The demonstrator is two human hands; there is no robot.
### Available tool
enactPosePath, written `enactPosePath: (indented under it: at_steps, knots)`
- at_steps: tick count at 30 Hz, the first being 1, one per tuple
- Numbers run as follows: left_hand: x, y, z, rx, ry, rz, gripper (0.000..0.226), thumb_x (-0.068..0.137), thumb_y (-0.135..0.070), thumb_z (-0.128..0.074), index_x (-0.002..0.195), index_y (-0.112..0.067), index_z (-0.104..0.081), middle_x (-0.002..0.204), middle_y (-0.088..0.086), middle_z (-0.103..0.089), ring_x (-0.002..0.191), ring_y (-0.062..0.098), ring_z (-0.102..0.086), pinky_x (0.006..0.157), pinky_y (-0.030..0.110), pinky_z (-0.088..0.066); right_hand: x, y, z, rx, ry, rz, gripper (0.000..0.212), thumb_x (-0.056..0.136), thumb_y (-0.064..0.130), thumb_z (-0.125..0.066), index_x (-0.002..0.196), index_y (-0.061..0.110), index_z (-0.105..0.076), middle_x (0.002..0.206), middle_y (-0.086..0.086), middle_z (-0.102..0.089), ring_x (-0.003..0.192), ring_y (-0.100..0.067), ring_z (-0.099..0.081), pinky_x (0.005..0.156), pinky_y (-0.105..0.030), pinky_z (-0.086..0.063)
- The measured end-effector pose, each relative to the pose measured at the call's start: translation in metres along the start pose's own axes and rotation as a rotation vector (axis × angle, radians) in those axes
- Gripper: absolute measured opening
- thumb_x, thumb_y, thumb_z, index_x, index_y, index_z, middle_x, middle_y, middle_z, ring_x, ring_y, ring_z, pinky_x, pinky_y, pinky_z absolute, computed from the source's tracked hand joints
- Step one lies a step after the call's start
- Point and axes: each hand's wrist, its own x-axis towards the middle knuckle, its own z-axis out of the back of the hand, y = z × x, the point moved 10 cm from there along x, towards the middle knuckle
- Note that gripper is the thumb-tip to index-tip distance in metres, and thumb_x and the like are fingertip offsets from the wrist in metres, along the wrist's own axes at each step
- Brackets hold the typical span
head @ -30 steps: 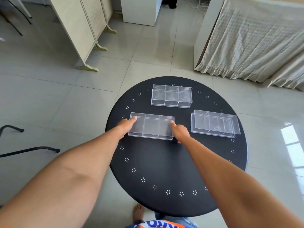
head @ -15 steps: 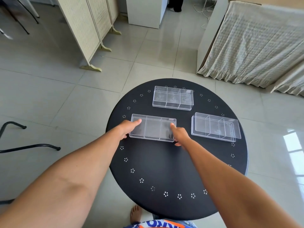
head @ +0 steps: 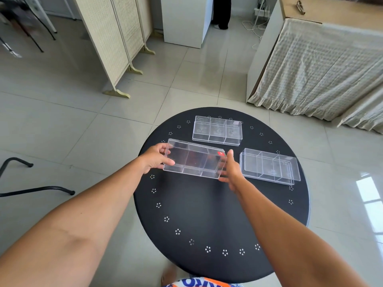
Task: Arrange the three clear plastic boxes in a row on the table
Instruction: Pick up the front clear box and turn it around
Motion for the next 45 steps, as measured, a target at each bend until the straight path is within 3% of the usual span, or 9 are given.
enactPosePath:
  at_steps: [6, 11, 16, 21, 25, 29, 35, 39, 45]
  knots:
    - [-0.009, -0.032, 0.007, 0.071, -0.080, -0.264, 0.067, 0.067, 0.017, -0.072, 0.105, -0.034, -0.051, 0.129, -0.005, -0.053, 0.127, 0.009, -0.045, 0.094, 0.025, -0.042, 0.000, 0.010, -0.004, 0.269, -0.007, -0.101, 0.079, 0.090, 0.071, -0.035, 0.136, 0.009, -0.050, 0.136, -0.016, -0.055, 0.113, -0.043, -0.058, 0.062, -0.047, -0.056]
    - [-0.012, -0.037, 0.008, 0.120, -0.137, -0.347, 0.075, 0.069, 0.019, -0.067, 0.105, -0.044, -0.050, 0.139, -0.006, -0.051, 0.129, 0.007, -0.045, 0.099, 0.019, -0.039, -0.003, 0.020, -0.009, 0.363, 0.011, -0.152, 0.045, 0.093, 0.045, -0.061, 0.124, 0.013, -0.050, 0.125, -0.014, -0.051, 0.088, -0.030, -0.058, 0.071, -0.054, -0.054]
    - [-0.017, -0.042, 0.013, 0.298, -0.246, -0.387, 0.076, 0.070, 0.011, -0.067, 0.115, -0.047, -0.046, 0.128, -0.006, -0.060, 0.113, 0.021, -0.060, 0.100, 0.038, -0.050, -0.002, 0.008, -0.016, 0.371, 0.039, -0.231, 0.026, 0.094, 0.021, -0.063, 0.118, 0.012, -0.057, 0.105, -0.013, -0.055, 0.080, -0.032, -0.060, 0.058, -0.052, -0.059]
    - [-0.018, -0.028, 0.022, 0.158, -0.256, -0.251, 0.079, 0.086, 0.008, -0.049, 0.131, -0.057, -0.043, 0.129, -0.014, -0.055, 0.105, 0.020, -0.064, 0.090, 0.036, -0.056, -0.006, 0.005, -0.027, 0.445, 0.119, -0.257, 0.037, 0.089, 0.018, -0.069, 0.121, 0.006, -0.055, 0.104, -0.021, -0.058, 0.084, -0.039, -0.066, 0.059, -0.055, -0.059]
    - [-0.014, -0.006, 0.023, -0.209, -0.171, -0.096, 0.060, 0.093, 0.004, -0.047, 0.140, -0.034, -0.047, 0.133, 0.004, -0.060, 0.097, 0.014, -0.067, 0.078, 0.033, -0.059, -0.007, 0.008, -0.030, 0.435, 0.141, -0.234, 0.044, 0.088, 0.016, -0.070, 0.126, 0.005, -0.050, 0.106, -0.031, -0.061, 0.088, -0.041, -0.068, 0.064, -0.048, -0.062]
    - [-0.012, 0.018, 0.027, -0.442, -0.158, 0.070, 0.042, 0.097, -0.021, -0.046, 0.139, -0.013, -0.048, 0.126, 0.018, -0.060, 0.094, 0.035, -0.068, 0.074, 0.041, -0.058, -0.010, 0.016, -0.030, 0.359, 0.160, -0.154, 0.032, 0.091, 0.013, -0.064, 0.121, 0.008, -0.054, 0.107, -0.026, -0.061, 0.090, -0.036, -0.067, 0.074, -0.044, -0.058]
    - [-0.005, 0.031, 0.021, -0.284, -0.173, 0.067, 0.043, 0.092, -0.022, -0.062, 0.134, -0.015, -0.054, 0.094, -0.004, -0.065, 0.090, 0.020, -0.063, 0.085, 0.034, -0.052, -0.012, 0.010, -0.040, 0.129, 0.201, -0.075, 0.025, 0.101, 0.015, -0.044, 0.100, 0.029, -0.065, 0.104, -0.002, -0.066, 0.090, -0.022, -0.063, 0.082, -0.038, -0.046]
    - [-0.005, 0.032, 0.014, -0.266, -0.154, 0.047, 0.038, 0.097, -0.011, -0.053, 0.134, -0.016, -0.054, 0.108, 0.002, -0.064, 0.083, 0.008, -0.062, 0.057, 0.015, -0.050, -0.011, 0.000, -0.041, 0.067, 0.171, -0.061, 0.036, 0.103, 0.011, -0.035, 0.105, 0.032, -0.065, 0.110, 0.001, -0.067, 0.092, -0.018, -0.062, 0.069, -0.032, -0.044]
    - [0.008, 0.046, 0.012, -0.191, -0.121, 0.067, 0.047, 0.096, -0.011, -0.051, 0.142, -0.018, -0.048, 0.136, 0.002, -0.060, 0.118, 0.021, -0.061, 0.099, 0.033, -0.048, -0.003, -0.008, -0.039, 0.035, 0.087, -0.037, 0.045, 0.098, 0.002, -0.034, 0.120, 0.025, -0.066, 0.115, -0.004, -0.070, 0.096, -0.023, -0.065, 0.070, -0.027, -0.050]
